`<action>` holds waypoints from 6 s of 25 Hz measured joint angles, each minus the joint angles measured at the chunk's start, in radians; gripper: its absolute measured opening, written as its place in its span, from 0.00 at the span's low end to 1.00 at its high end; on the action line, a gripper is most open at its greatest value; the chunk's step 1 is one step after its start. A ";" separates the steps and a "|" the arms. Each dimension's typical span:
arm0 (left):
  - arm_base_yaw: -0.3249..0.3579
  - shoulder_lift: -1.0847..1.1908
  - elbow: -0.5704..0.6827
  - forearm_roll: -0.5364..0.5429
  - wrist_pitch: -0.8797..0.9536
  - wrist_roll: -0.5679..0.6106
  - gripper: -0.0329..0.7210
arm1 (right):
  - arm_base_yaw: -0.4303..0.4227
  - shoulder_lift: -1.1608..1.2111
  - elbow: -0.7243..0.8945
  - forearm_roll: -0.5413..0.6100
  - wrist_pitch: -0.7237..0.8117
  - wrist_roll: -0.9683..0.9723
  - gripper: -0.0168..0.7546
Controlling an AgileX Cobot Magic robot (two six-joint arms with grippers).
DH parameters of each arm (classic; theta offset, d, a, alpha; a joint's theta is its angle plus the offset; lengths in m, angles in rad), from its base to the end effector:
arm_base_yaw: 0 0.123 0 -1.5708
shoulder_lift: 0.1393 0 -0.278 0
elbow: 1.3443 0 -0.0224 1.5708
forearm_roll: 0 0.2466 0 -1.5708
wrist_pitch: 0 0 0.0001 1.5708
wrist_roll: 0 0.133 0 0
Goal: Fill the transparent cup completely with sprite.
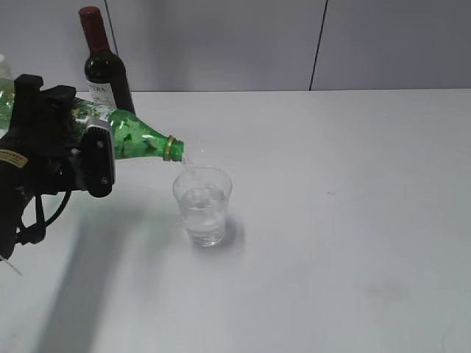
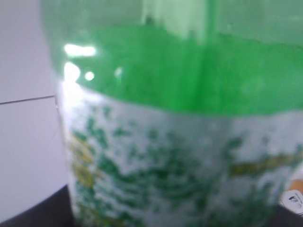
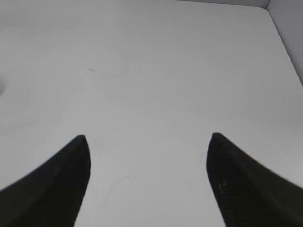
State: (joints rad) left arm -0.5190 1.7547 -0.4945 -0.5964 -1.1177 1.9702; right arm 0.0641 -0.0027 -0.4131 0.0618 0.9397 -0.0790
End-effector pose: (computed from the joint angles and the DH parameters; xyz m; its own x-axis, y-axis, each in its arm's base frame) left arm 0.3096 -0.0996 0.1525 0.0064 0.9843 0.1764 0.1161 -0.1760 0.9775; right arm 0.0497 0.0098 0.2432 -0.4162 -0.0692 -0.9066 -0.1269 0.9918 -0.0175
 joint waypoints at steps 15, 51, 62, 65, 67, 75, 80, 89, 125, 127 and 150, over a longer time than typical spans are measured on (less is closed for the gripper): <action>0.000 0.000 -0.001 0.013 -0.001 0.006 0.61 | 0.000 0.000 0.000 0.000 0.000 0.000 0.78; 0.179 0.000 -0.007 0.596 0.038 -1.703 0.61 | 0.000 0.000 0.000 0.000 0.000 0.000 0.78; 0.267 0.062 -0.159 0.907 0.027 -2.086 0.61 | 0.000 0.000 0.000 0.000 0.000 0.000 0.78; 0.267 0.120 -0.232 0.914 0.029 -2.102 0.61 | 0.000 0.000 0.000 0.000 0.000 0.000 0.78; 0.261 0.160 -0.288 0.914 0.030 -2.106 0.61 | 0.000 0.000 0.000 0.000 0.000 0.000 0.78; 0.209 0.307 -0.512 0.922 0.129 -2.112 0.61 | 0.000 0.000 0.000 0.000 0.000 0.000 0.78; 0.172 0.377 -0.586 0.923 0.178 -2.112 0.61 | 0.000 0.000 0.000 0.000 0.000 0.000 0.78; 0.155 0.472 -0.633 0.919 0.200 -2.112 0.61 | 0.000 0.000 0.000 0.000 0.000 0.000 0.78; 0.195 0.369 -0.467 0.957 0.172 -2.127 0.93 | 0.000 0.000 0.000 0.000 0.000 0.000 0.78; 0.202 0.338 -0.417 0.964 0.172 -2.127 0.93 | 0.000 0.000 0.000 0.000 0.000 0.000 0.78; 0.366 -0.217 -0.186 0.972 0.883 -2.127 0.85 | 0.000 0.000 0.000 0.000 0.000 0.000 0.78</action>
State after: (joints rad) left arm -0.1528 1.5376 -0.6800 0.3757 -0.2348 -0.1569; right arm 0.0641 -0.0027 -0.4131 0.0618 0.9397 -0.0790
